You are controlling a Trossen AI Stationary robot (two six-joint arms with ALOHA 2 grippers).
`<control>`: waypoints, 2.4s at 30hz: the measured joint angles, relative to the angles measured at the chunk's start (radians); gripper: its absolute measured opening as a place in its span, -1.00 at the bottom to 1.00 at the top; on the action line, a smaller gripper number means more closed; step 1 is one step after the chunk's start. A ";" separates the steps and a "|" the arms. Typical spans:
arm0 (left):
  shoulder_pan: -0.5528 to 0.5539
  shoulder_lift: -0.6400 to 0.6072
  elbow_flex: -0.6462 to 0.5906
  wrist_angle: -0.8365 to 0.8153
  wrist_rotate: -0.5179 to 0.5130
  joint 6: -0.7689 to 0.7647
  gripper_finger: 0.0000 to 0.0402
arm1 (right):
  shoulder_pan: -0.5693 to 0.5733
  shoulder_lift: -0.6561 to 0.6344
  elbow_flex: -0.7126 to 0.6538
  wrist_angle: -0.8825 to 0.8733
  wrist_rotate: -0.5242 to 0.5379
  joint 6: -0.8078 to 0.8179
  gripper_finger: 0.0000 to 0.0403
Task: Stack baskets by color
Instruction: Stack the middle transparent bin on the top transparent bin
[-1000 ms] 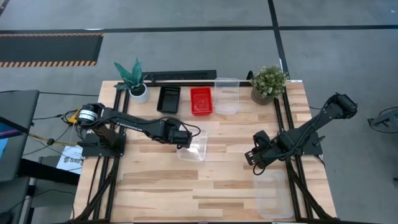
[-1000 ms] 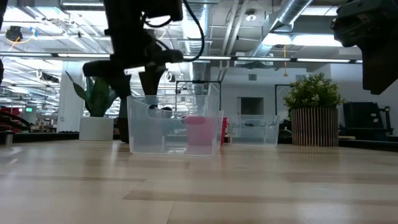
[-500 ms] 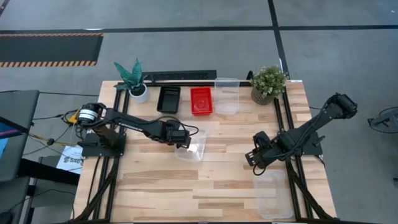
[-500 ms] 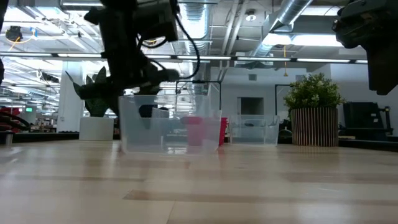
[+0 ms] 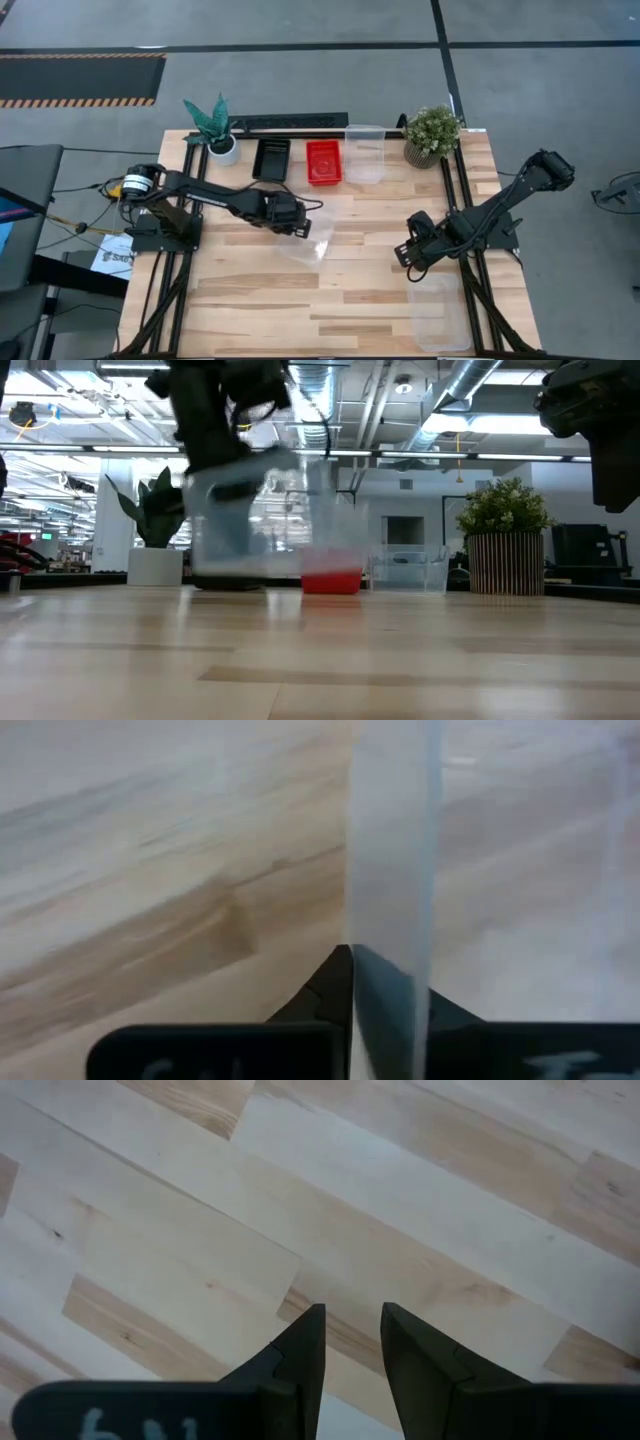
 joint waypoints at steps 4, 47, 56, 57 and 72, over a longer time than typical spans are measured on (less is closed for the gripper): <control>0.007 -0.045 0.069 -0.001 -0.025 0.001 -1.00 | 0.000 0.000 0.000 0.000 0.001 0.000 -0.39; 0.427 0.571 0.942 0.060 -0.168 0.439 -1.00 | 0.000 0.000 0.000 -0.008 0.036 0.000 -0.39; 0.428 0.575 0.942 0.059 -0.215 0.424 -1.00 | 0.000 0.000 0.000 -0.008 0.046 0.000 -0.39; 0.428 0.575 0.942 0.059 -0.210 0.422 -1.00 | 0.000 0.000 0.000 -0.008 0.050 0.000 -0.39; 0.412 0.575 0.917 0.047 -0.223 0.392 -1.00 | 0.000 0.000 0.000 -0.008 0.055 0.000 -0.39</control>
